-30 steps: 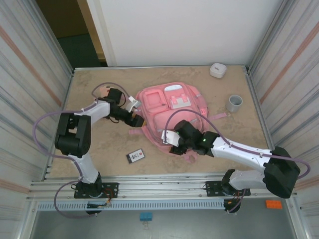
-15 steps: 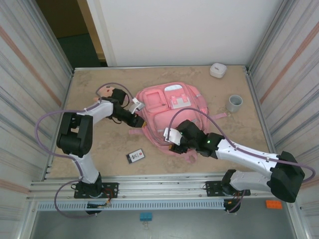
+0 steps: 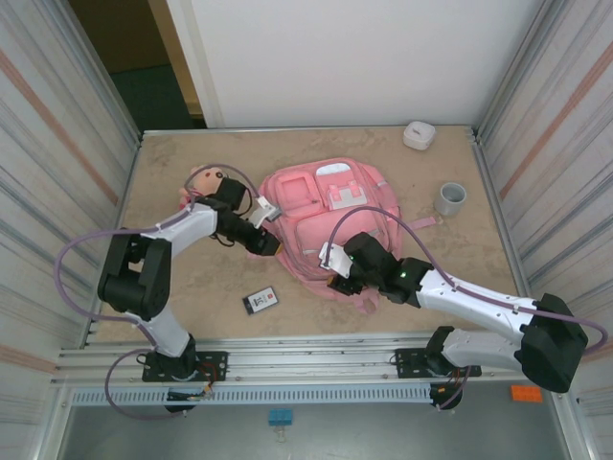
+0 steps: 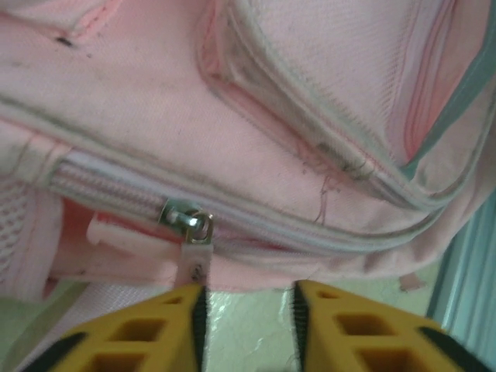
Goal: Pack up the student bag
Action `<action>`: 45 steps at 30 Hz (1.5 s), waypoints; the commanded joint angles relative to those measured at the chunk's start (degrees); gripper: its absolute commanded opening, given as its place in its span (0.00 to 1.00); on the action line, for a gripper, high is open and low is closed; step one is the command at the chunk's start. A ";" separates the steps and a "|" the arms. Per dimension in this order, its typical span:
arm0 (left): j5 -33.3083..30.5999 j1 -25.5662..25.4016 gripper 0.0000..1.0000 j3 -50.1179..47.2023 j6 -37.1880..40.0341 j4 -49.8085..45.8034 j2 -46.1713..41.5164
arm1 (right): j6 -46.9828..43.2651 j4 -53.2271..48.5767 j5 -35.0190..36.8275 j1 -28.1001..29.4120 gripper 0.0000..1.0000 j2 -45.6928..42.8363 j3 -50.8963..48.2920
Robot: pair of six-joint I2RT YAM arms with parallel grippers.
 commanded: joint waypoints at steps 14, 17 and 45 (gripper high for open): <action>-8.93 -2.53 0.46 0.57 -1.59 0.73 0.85 | 5.18 2.40 -1.84 -1.80 0.64 -4.33 -2.32; -9.22 -2.53 0.28 0.33 -1.58 1.23 0.38 | 6.96 3.50 -2.24 -1.99 0.63 -4.70 -2.90; -19.00 -4.35 0.66 -5.92 19.43 1.74 -9.91 | 32.83 9.23 1.10 -5.25 0.58 -9.84 -6.55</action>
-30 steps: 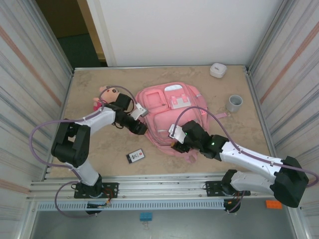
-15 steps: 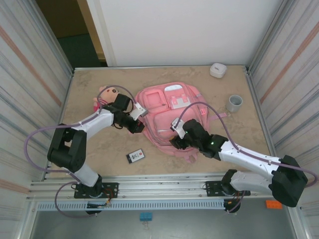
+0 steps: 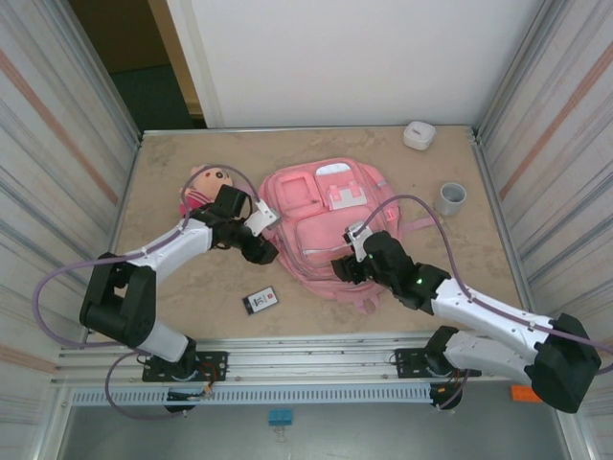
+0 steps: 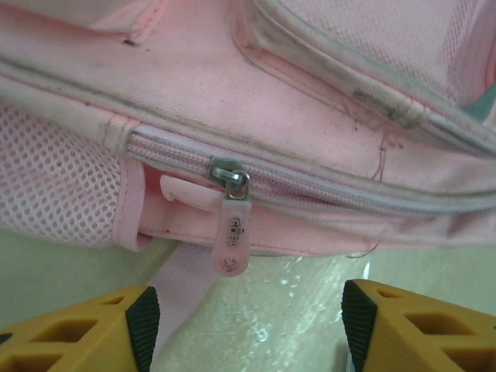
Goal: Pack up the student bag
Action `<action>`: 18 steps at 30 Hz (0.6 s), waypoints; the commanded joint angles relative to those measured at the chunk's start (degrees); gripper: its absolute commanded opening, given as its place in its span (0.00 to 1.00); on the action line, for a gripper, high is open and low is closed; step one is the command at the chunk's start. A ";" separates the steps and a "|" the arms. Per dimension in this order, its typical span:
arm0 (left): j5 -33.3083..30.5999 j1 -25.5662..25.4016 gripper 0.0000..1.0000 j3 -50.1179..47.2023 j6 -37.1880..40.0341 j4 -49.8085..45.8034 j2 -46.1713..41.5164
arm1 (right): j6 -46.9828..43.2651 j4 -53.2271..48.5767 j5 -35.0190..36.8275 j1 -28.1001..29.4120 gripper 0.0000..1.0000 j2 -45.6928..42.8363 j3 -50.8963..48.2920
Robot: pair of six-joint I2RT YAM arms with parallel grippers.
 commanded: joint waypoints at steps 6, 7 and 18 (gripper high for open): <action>-7.30 -2.48 0.68 0.79 20.82 -0.11 2.75 | 1.42 0.92 -0.72 -0.44 0.59 -1.82 -1.02; -7.44 -2.82 0.68 0.80 20.55 1.22 3.13 | 1.78 1.15 -0.72 -0.53 0.59 -1.93 -1.19; -11.05 -5.27 0.51 0.12 19.08 11.51 6.89 | 8.73 3.38 -0.89 -0.56 0.57 -2.43 -3.05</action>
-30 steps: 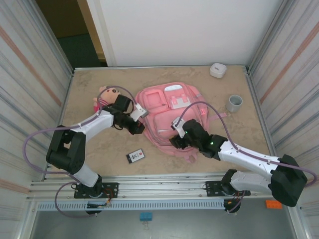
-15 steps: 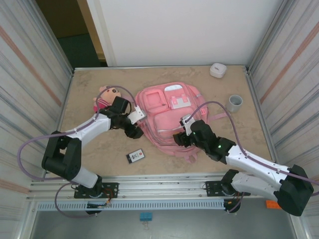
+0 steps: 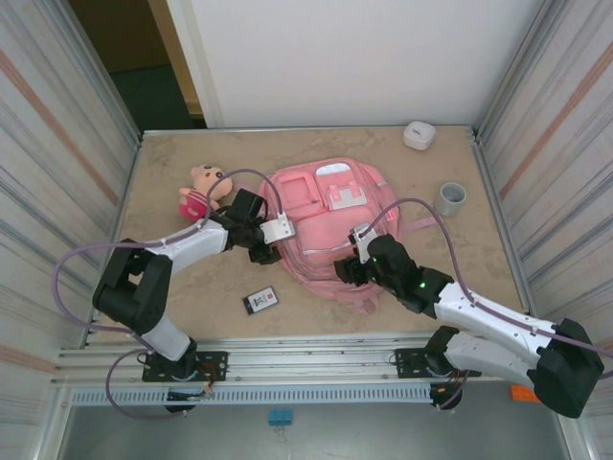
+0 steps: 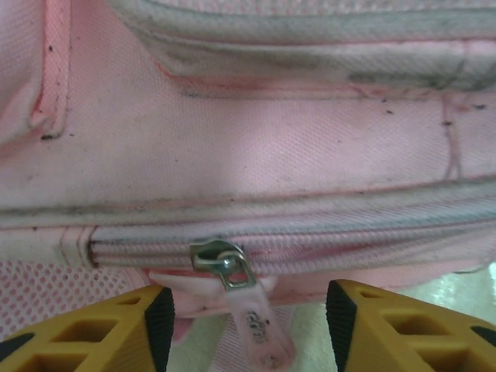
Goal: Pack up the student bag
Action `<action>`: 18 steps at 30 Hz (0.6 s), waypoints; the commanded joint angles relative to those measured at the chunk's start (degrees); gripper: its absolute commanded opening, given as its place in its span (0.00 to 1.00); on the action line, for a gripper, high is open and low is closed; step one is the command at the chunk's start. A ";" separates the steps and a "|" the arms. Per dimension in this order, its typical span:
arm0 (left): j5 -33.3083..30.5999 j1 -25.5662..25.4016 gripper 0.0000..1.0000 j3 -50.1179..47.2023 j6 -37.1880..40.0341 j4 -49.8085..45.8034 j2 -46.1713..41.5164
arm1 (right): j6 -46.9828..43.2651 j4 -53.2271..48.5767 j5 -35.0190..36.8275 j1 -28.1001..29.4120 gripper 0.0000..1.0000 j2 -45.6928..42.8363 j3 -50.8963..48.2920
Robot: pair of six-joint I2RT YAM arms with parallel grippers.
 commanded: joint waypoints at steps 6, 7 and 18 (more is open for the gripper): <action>-0.42 -0.37 0.17 -0.04 0.98 1.00 -1.40 | 11.44 4.02 2.49 -0.42 0.51 3.21 -0.85; 0.05 -0.40 0.13 -0.21 0.97 0.58 -1.82 | 12.93 3.67 3.35 -0.46 0.49 4.56 -0.44; 6.53 -3.15 0.06 -1.61 -3.17 -3.43 -5.61 | 20.32 8.87 7.27 0.22 0.38 14.14 1.43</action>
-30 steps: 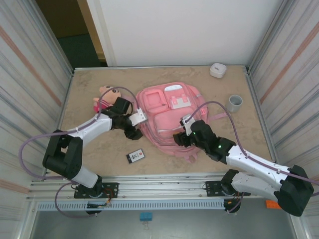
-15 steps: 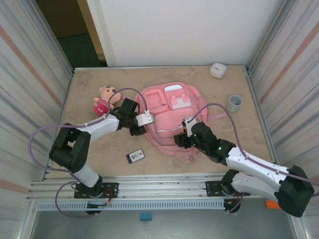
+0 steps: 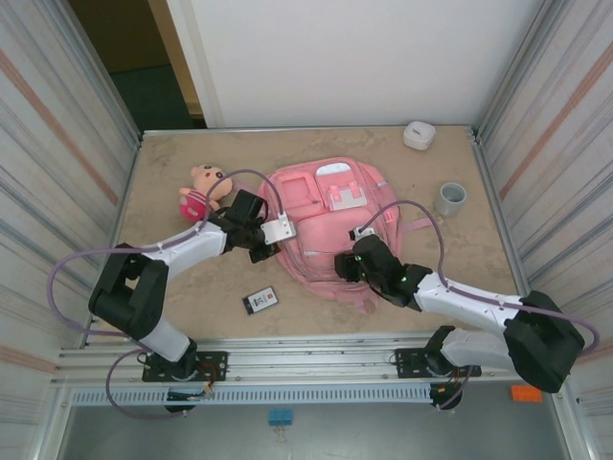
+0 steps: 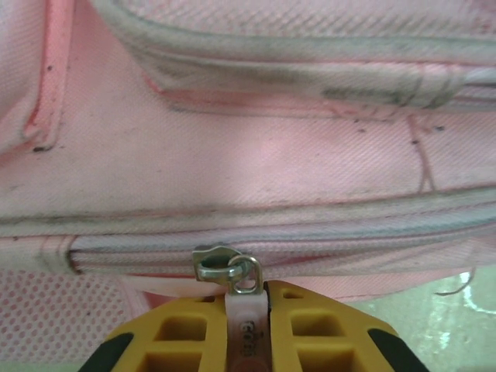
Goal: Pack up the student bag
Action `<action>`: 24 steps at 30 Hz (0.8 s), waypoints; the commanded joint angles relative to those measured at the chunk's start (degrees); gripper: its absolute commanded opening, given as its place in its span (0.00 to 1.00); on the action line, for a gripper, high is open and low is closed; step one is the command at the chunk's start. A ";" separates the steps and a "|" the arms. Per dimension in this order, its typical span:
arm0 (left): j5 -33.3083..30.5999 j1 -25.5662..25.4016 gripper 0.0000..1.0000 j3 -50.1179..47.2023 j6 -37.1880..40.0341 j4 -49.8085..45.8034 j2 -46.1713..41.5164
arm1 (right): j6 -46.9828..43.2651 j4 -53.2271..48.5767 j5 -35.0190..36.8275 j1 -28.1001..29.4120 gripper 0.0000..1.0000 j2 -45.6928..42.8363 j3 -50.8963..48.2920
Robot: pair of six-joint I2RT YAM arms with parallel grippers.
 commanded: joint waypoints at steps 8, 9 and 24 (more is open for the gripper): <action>8.84 -7.01 0.08 -0.88 -9.67 -5.44 -3.22 | 5.28 6.61 4.43 1.52 0.34 6.87 3.68; 8.76 -7.70 0.09 -0.96 -10.22 -5.67 -3.27 | 5.62 7.08 4.67 1.62 0.34 7.06 3.68; 6.11 -8.82 0.10 -4.07 -34.52 4.83 -8.19 | 21.34 -15.65 -11.16 -11.21 0.66 -14.65 3.71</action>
